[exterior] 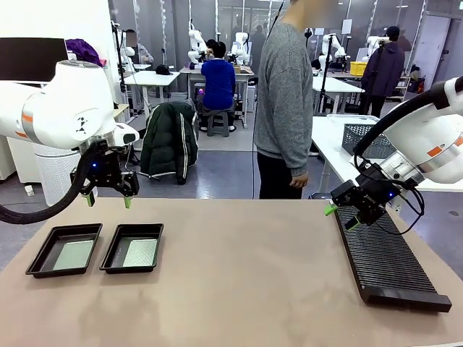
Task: Inspect and transfer BCBs to ESD trays.
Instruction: Pick up the ESD tray and place it on the left side of the table.
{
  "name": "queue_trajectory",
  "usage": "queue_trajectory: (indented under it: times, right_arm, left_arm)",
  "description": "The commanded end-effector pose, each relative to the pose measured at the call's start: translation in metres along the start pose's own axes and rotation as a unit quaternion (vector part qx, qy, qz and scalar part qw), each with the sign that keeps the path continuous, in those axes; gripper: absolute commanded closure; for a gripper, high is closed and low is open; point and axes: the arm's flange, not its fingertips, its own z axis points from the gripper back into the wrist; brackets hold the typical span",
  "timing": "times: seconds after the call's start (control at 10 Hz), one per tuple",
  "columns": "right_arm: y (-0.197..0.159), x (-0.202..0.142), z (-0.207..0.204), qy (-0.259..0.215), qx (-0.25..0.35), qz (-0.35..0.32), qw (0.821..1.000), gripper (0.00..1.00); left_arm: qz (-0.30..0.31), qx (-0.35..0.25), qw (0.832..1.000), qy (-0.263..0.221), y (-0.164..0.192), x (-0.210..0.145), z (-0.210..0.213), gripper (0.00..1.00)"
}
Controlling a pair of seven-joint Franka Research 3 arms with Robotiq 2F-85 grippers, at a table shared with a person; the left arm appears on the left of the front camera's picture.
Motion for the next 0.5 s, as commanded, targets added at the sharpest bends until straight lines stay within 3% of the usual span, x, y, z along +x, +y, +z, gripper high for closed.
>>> queue_trajectory:
  times: [0.0,0.4]
  right_arm:
    - [0.0010,-0.0001,-0.0007,-0.002,-0.002,-0.006,1.000,0.00]
    - [0.0010,-0.0001,-0.0007,-0.002,-0.002,-0.006,1.000,0.00]
  left_arm:
    - [0.000,0.000,1.000,0.000,-0.0002,-0.0007,-0.0004,0.03]
    - [0.000,0.000,1.000,0.000,-0.0002,-0.0007,-0.0004,0.03]
